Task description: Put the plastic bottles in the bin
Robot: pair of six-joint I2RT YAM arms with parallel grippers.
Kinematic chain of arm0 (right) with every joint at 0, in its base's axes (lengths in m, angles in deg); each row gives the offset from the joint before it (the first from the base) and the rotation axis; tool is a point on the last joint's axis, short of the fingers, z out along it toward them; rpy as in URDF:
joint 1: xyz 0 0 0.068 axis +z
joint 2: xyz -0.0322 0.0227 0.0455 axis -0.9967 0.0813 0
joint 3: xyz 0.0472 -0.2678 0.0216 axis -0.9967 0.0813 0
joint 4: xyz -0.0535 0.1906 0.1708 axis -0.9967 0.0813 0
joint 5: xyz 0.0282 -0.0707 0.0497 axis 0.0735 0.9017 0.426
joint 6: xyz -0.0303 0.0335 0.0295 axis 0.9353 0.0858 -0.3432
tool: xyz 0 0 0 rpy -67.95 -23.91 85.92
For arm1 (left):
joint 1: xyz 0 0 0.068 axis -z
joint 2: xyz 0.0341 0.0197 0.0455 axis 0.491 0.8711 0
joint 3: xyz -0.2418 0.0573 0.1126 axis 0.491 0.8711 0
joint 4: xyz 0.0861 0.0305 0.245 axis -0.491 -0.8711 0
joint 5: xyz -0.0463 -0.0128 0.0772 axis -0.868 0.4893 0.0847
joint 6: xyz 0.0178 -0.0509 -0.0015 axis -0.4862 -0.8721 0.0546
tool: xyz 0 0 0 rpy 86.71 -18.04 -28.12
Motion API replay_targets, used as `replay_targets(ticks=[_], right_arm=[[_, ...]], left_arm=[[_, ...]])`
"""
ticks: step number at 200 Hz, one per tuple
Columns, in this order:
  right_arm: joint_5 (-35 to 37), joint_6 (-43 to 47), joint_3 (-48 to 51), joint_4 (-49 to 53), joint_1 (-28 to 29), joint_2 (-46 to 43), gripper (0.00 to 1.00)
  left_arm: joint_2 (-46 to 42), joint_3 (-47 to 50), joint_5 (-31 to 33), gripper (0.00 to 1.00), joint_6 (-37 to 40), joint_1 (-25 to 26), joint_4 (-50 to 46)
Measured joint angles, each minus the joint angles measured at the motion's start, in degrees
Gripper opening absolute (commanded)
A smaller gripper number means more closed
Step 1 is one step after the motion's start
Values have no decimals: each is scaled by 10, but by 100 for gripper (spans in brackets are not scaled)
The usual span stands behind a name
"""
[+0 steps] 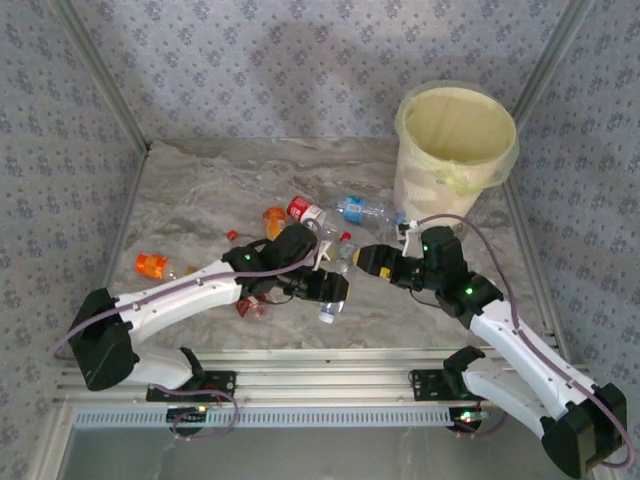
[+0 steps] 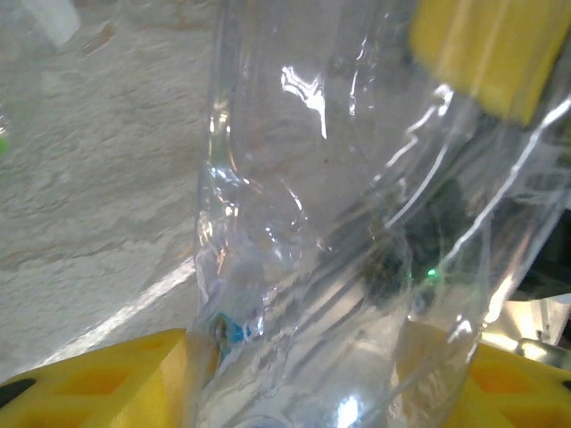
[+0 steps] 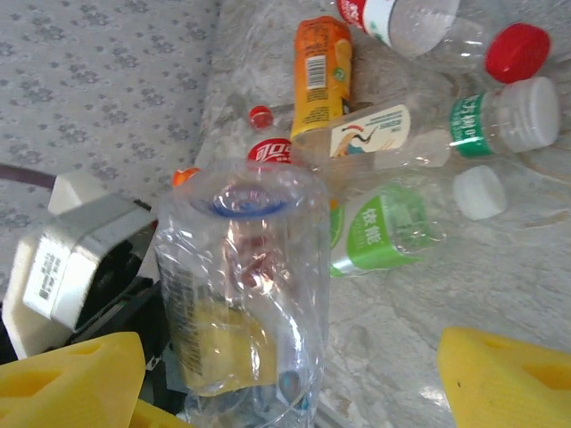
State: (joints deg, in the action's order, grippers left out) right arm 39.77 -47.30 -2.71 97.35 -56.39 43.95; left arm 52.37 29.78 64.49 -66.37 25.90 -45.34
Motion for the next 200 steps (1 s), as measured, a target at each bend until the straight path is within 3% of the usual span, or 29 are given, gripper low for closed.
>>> replay_targets(ticks=[92, 153, 200], right_arm=[[-46, -24, 8, -84, 1, 35, 82], [-52, -34, 12, -109, 2, 44, 66], [-50, -34, 12, -109, 2, 44, 61]], left_arm=[[-1, 0, -58, 59, -23, -1, 51], [-1, 2, -64, 59, -23, -1, 60], [1, 2, -63, 71, -19, -1, 61]])
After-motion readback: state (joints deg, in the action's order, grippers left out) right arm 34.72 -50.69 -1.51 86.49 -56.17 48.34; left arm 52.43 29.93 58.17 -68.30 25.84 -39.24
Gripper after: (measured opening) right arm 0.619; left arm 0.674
